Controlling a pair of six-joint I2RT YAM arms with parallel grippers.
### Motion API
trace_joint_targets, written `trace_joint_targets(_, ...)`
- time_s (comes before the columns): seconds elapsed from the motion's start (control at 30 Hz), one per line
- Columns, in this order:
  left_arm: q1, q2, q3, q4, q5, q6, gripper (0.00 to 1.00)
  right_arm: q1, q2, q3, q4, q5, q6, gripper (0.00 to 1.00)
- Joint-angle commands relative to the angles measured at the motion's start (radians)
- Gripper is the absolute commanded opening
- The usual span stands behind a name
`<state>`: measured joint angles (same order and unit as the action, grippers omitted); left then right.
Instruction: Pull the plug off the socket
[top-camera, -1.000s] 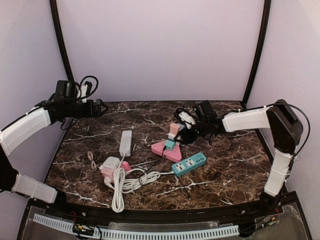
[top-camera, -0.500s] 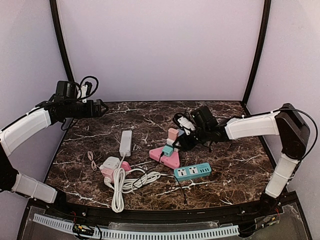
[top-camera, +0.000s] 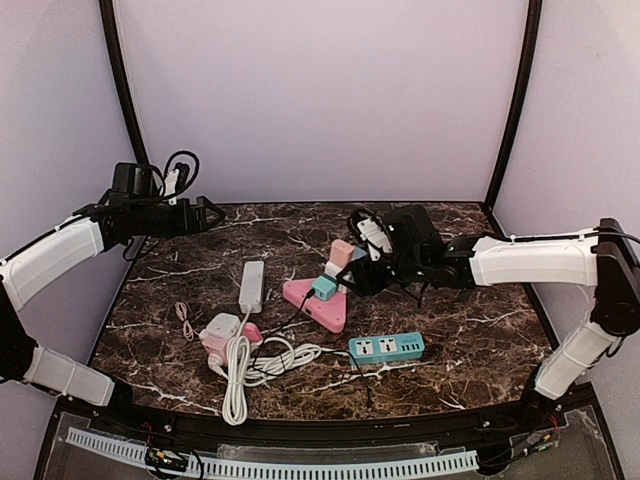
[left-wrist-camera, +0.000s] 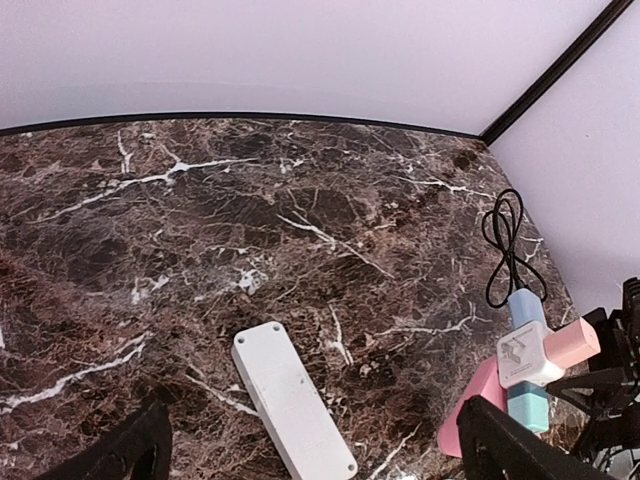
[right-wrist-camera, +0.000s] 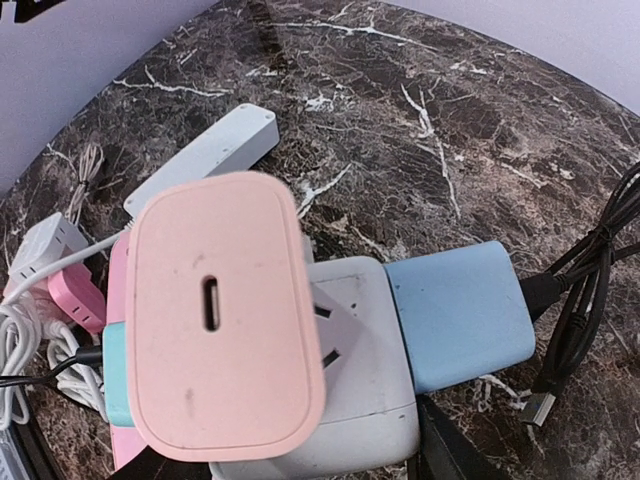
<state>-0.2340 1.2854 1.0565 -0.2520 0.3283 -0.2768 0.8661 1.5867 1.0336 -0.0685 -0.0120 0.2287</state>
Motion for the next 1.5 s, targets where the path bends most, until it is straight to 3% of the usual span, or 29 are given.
trace_joint_targets(0.0,0.001,0.003,-0.024,0.064,0.138,-0.029,1.0,0.012,-0.097,0.003,0.109,0.031,0.088,0.0)
trace_joint_targets(0.37,-0.034,0.03,-0.067,0.279,0.483,-0.153,1.0,0.05,-0.208,-0.048,0.284,0.062,0.024,0.0)
trace_joint_targets(0.6,-0.083,0.063,-0.077,0.319,0.535,-0.2,1.0,0.065,-0.202,-0.05,0.383,0.114,-0.016,0.0)
trace_joint_targets(0.77,-0.109,0.043,-0.087,0.319,0.49,-0.183,1.0,0.093,-0.149,0.043,0.285,0.21,-0.014,0.0)
trace_joint_targets(0.97,-0.134,0.055,-0.084,0.32,0.499,-0.188,0.96,0.149,-0.117,0.075,0.304,0.286,-0.048,0.0)
trace_joint_targets(1.2,-0.206,-0.003,-0.043,0.123,0.272,0.005,0.91,0.177,-0.033,0.207,0.155,0.437,0.017,0.0)
trace_joint_targets(1.3,-0.212,-0.036,-0.044,0.106,0.201,0.038,0.85,0.178,-0.007,0.245,0.083,0.451,0.069,0.0)
trace_joint_targets(1.47,-0.251,-0.091,-0.058,0.102,0.09,0.098,0.85,0.178,0.014,0.258,0.006,0.464,0.119,0.0)
